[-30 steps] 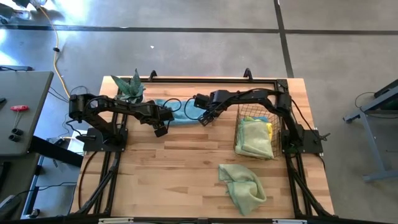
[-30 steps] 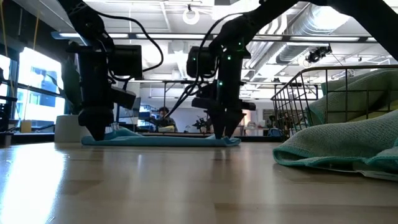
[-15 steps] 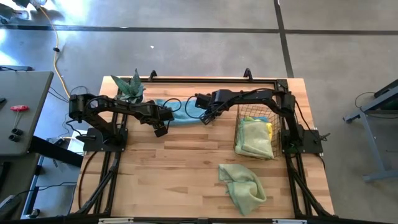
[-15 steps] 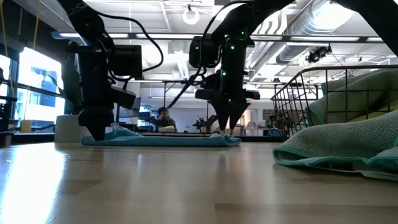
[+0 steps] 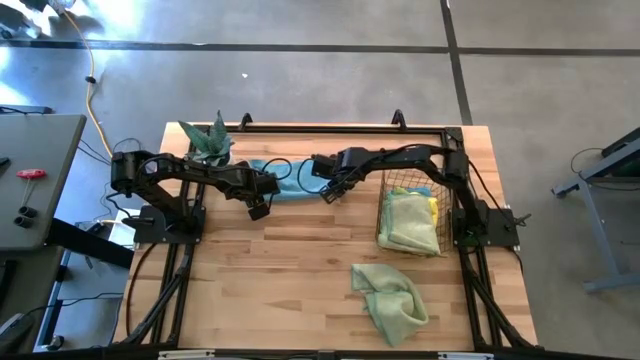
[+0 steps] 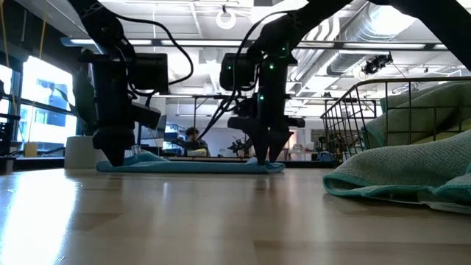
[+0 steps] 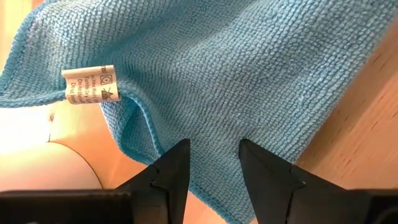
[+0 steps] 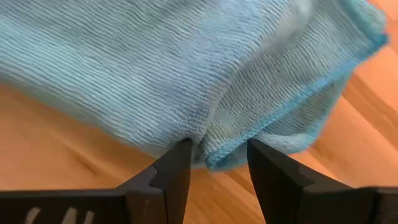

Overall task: Fold microfiber towels
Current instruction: Fold the blue microfiber cloth

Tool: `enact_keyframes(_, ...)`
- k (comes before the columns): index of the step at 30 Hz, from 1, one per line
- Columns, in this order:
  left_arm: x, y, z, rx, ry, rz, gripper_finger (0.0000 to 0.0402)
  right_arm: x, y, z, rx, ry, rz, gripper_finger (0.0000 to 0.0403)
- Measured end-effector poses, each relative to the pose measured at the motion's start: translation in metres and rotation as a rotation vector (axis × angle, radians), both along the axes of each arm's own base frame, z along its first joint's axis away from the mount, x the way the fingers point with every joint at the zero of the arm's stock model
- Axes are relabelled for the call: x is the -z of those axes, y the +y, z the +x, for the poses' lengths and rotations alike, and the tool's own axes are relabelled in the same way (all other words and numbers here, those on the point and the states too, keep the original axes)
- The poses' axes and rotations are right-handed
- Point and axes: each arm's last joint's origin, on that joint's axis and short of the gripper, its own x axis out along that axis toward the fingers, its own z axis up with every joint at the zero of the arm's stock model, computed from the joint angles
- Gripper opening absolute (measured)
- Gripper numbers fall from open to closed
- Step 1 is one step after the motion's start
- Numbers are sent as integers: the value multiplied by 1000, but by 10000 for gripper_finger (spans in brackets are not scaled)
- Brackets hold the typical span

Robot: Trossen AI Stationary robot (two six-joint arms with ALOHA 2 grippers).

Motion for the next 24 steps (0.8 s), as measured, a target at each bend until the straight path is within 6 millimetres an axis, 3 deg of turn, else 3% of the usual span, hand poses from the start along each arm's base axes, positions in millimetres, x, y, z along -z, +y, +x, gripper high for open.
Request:
enact_keyframes(8,0,0,0,-1,2,6,133,10,-1,4,22,-9,9,137)
enact_keyframes(18,0,0,0,0,4,10,133,13,1,3,-39,25,11,7)
enact_keyframes(24,0,1,0,0,0,13,133,8,3,-4,-81,80,37,14)
